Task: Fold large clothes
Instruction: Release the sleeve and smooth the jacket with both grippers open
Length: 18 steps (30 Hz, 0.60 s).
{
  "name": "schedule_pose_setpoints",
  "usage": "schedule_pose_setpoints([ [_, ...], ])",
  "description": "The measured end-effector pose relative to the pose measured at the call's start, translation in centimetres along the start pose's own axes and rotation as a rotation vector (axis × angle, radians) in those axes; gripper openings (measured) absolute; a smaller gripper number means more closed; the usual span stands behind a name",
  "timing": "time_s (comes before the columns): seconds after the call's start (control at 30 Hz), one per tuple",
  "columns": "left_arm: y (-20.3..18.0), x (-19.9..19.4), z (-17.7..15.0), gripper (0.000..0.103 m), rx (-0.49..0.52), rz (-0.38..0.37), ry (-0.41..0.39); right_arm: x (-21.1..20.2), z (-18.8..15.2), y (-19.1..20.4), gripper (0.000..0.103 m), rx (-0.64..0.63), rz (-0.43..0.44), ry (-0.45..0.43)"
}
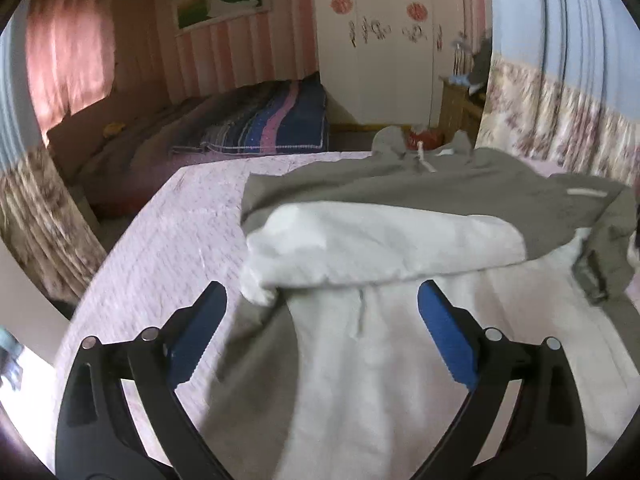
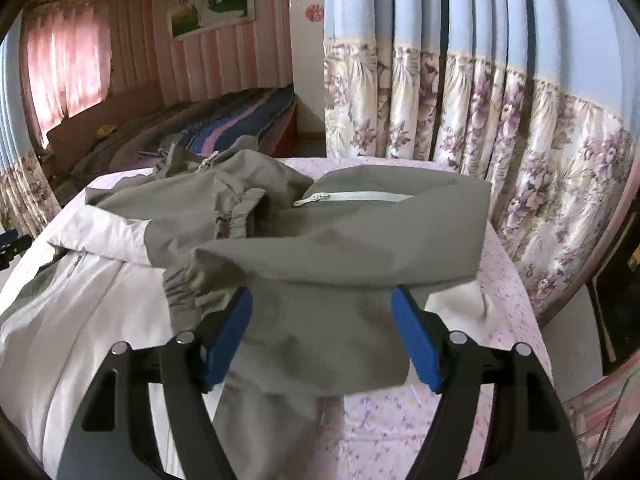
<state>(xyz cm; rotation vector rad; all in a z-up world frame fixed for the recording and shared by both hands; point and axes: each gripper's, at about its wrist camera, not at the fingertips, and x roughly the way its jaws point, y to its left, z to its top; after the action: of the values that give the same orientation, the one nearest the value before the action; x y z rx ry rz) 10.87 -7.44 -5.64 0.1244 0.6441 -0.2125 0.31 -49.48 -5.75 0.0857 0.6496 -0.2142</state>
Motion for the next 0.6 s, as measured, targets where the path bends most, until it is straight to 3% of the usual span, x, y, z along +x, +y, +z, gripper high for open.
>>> schedule_pose_setpoints([
  [0.07, -0.7, -0.5, -1.4, 0.098, 0.005, 0.005, -0.004, -1.4, -0.6, 0.8, 0.082, -0.021, -0.018, -0.031],
  [0.23, -2.0, -2.1, -3.1, 0.100, 0.005, -0.010, -0.010, -1.7, -0.8, 1.6, 0.083, 0.027, -0.040, 0.022],
  [0.33, -2.0, -1.9, -3.2, 0.100, -0.017, -0.021, 0.017, -1.3, -0.2, 2.7, 0.083, -0.018, -0.015, 0.052],
  [0.6, -4.6, -1.7, -3.4, 0.100, 0.026, -0.027, 0.057, -1.5, 1.4, 3.6, 0.083, -0.063, -0.044, 0.005],
])
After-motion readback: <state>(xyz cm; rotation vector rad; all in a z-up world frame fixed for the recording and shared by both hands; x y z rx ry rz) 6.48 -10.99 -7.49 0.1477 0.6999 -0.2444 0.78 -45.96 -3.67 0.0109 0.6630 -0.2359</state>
